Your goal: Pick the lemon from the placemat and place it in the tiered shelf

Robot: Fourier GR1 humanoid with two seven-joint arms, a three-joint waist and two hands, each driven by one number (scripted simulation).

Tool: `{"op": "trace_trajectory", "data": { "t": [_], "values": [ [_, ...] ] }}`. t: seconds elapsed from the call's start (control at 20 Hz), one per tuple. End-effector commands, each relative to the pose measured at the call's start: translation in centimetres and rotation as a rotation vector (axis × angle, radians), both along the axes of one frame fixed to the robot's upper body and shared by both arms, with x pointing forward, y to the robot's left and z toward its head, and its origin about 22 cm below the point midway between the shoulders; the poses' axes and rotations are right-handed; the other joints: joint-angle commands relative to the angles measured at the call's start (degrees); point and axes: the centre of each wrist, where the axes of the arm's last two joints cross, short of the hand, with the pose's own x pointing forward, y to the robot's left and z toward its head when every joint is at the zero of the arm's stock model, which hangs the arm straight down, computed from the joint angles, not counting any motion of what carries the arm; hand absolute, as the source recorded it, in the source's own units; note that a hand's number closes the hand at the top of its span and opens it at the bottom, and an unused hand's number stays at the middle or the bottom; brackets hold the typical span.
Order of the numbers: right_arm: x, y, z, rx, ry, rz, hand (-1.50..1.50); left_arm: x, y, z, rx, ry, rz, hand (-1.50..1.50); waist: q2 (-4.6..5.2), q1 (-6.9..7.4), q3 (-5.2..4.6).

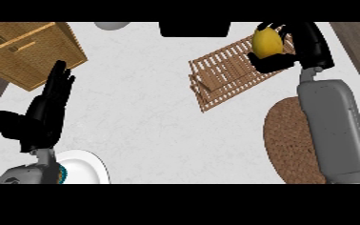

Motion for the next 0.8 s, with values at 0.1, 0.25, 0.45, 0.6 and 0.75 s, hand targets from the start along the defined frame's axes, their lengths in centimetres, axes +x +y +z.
{"op": "trace_trajectory", "data": {
  "t": [0.1,0.25,0.45,0.6,0.75],
  "values": [
    [2.9,0.1,-2.2,0.178,0.049,-0.035,1.50,0.1,-0.8,1.1,-0.004,0.003,-0.007,0.00,0.16,0.47,0.04],
    [3.7,0.3,-2.3,0.148,0.103,0.008,-1.50,0.8,-0.1,0.0,-0.007,-0.001,-0.004,0.00,0.07,-0.01,0.00],
    [4.5,1.3,-1.5,0.162,0.099,0.036,-1.50,-1.7,-1.1,1.7,0.021,-0.007,-0.002,0.00,-0.06,0.10,0.02],
    [5.2,0.4,-1.8,0.196,0.094,0.070,-1.50,-0.1,-1.3,1.8,0.000,-0.008,0.005,0.00,0.03,-0.01,0.02],
    [4.1,-0.1,-3.4,0.251,0.040,0.094,-1.50,-0.9,0.7,-0.9,0.002,0.020,0.009,0.00,-0.01,-0.15,0.00]
  ]
}}
